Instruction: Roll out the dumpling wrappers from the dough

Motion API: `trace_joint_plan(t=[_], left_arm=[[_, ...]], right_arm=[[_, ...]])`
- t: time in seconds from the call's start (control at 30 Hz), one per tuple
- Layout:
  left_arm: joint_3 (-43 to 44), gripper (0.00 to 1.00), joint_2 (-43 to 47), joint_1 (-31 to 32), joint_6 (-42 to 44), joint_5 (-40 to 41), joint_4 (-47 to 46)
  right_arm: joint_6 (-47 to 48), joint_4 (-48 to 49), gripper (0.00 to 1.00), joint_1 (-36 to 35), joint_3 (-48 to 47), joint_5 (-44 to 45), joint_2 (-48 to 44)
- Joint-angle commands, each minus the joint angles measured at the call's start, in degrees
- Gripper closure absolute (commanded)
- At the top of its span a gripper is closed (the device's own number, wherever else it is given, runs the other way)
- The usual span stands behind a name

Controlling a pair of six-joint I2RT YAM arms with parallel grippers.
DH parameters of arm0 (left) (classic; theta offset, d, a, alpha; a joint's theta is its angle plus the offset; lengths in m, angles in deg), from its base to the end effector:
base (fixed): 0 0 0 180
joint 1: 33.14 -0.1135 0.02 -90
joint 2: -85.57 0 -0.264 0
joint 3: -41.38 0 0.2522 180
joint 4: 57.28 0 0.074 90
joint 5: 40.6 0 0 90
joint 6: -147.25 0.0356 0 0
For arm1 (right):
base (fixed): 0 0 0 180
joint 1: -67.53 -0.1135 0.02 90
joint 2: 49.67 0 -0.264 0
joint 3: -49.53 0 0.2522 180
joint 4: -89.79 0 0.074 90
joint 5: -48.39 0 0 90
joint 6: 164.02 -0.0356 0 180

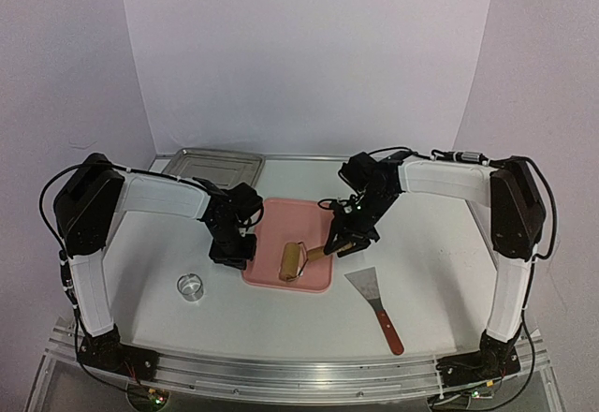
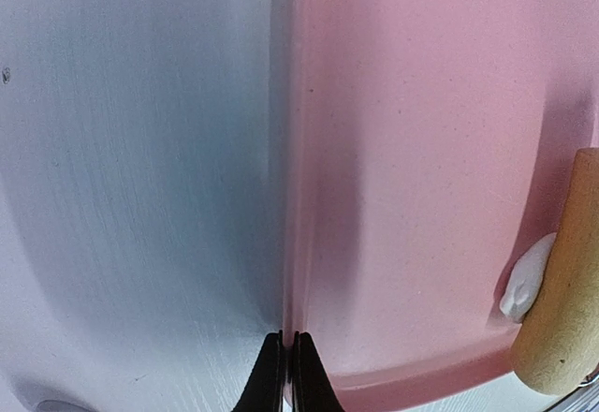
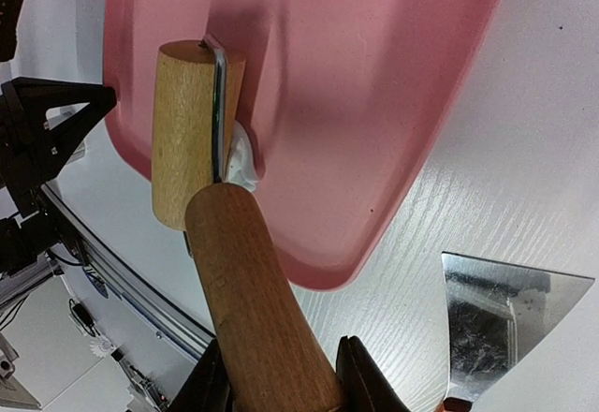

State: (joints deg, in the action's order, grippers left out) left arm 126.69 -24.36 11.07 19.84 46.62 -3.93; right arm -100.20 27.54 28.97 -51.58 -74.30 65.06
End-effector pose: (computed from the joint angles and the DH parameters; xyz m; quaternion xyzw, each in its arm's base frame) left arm 0.2583 -0.2537 0.1495 0.0615 0.9923 -0.0867 0.0635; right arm 0.3015 0.2649 0.1931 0.1371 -0.9430 -0.2991 0.0498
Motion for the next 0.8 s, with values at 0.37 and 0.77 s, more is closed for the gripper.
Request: trace_joint_plan(t=[0.37, 0.77], left_arm=[[1.21, 1.0, 0.25, 0.0, 0.49, 2.12, 3.11], [0.53, 1.0, 0.85, 0.0, 0.15, 2.17, 2.87]], right_arm=[[-6.39, -19.75, 1.0, -3.22, 6.44, 32.81, 12.6], [-6.09, -19.95, 1.0, -4.32, 5.08, 34.02, 14.37]])
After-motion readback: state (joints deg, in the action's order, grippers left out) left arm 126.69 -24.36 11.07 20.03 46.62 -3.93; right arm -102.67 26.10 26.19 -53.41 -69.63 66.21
